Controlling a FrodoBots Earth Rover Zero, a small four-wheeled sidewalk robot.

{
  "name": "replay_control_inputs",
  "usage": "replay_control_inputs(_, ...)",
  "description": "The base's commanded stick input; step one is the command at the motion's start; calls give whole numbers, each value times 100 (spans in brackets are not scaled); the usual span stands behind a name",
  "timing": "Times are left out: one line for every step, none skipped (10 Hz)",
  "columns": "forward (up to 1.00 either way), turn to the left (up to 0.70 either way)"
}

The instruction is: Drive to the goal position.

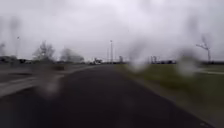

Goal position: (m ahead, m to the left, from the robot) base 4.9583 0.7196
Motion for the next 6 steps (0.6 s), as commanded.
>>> replay_control_inputs(100,1)
replay_control_inputs(100,7)
replay_control_inputs(100,14)
replay_control_inputs(100,21)
replay_control_inputs(100,27)
replay_control_inputs(100,33)
